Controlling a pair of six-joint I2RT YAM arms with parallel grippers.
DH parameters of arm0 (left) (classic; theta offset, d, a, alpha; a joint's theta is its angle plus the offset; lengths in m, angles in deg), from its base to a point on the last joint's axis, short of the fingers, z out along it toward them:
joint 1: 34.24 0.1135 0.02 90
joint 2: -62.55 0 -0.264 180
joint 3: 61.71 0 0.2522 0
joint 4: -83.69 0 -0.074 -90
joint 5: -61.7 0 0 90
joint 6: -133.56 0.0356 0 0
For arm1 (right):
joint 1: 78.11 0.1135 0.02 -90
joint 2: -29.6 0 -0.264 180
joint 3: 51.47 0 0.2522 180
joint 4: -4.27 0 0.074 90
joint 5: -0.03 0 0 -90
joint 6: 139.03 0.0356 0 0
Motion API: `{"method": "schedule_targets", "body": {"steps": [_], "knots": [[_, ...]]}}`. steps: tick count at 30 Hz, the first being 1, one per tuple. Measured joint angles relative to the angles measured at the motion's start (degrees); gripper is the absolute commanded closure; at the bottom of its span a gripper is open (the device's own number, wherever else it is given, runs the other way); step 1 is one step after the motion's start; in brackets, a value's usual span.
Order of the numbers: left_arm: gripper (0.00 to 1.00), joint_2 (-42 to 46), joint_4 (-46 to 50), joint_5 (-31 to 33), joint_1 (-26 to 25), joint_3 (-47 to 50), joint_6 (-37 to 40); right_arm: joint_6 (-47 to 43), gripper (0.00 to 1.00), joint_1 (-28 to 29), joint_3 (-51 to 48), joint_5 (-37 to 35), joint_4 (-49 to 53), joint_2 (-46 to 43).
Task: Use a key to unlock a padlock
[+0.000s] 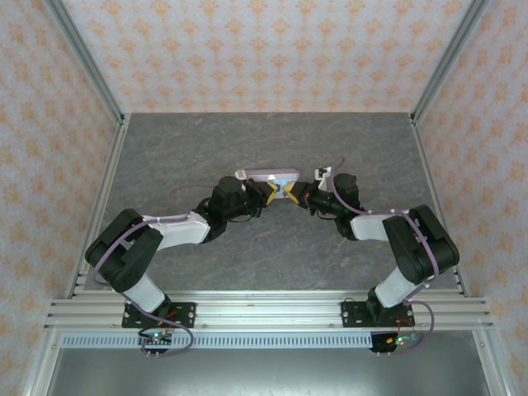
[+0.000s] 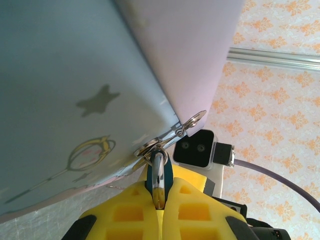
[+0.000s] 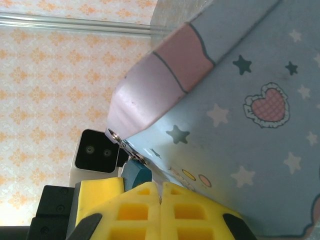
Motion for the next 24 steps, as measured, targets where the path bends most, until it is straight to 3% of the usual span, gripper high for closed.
{"method": "schedule_targets", "body": {"steps": [13,24], "knots": [[1.00,1.0,1.3,0.5,0.0,0.0,1.0,8.9,1.00,-0.1,0.1,1.5,-3.7,2.3],[1.00,1.1,1.5,0.9,0.0,0.1,0.9,9.5,1.00,-0.3,1.0,2.2,-3.0,3.1]]}}
